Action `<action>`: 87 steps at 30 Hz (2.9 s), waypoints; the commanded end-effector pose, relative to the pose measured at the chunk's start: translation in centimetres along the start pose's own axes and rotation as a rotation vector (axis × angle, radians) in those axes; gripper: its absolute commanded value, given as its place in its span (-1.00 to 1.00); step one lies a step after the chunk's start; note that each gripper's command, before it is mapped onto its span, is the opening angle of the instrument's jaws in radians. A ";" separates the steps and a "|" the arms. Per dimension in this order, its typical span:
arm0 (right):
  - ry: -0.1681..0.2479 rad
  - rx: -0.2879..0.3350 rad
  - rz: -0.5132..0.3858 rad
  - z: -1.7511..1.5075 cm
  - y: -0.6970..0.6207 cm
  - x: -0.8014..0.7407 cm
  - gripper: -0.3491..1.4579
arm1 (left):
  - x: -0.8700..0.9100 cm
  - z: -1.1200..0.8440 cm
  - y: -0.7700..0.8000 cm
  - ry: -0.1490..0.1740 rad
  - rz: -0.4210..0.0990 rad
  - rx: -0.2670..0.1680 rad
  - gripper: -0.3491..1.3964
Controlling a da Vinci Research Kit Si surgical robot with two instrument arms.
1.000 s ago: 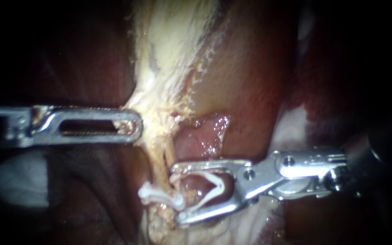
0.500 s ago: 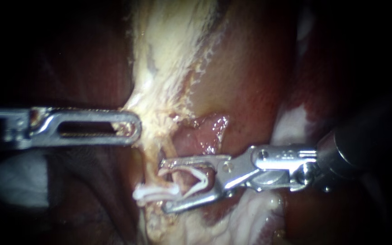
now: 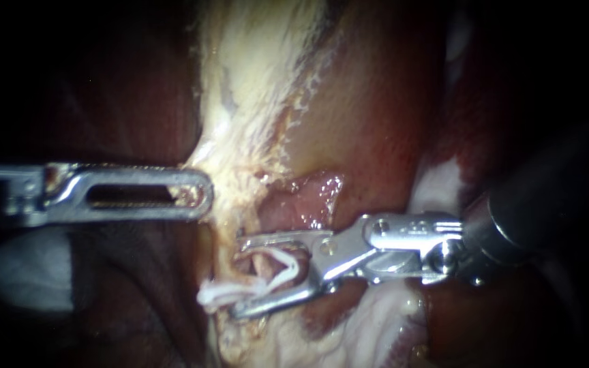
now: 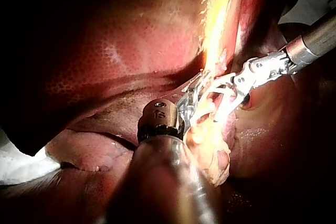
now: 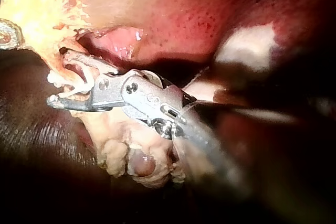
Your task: Clipping third clip left tube
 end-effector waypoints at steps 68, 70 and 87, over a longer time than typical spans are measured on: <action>0.262 0.162 0.207 0.10 0.24 0.34 -0.04 | 0.02 0.07 -0.02 -0.004 -0.001 -0.003 -1.00; 0.262 0.164 0.224 0.09 0.24 0.34 -0.08 | 0.02 0.07 -0.02 -0.004 -0.001 -0.003 -1.00; 0.255 0.106 0.293 -0.11 0.35 0.15 -1.00 | 0.02 0.07 -0.01 -0.004 0.000 -0.003 -1.00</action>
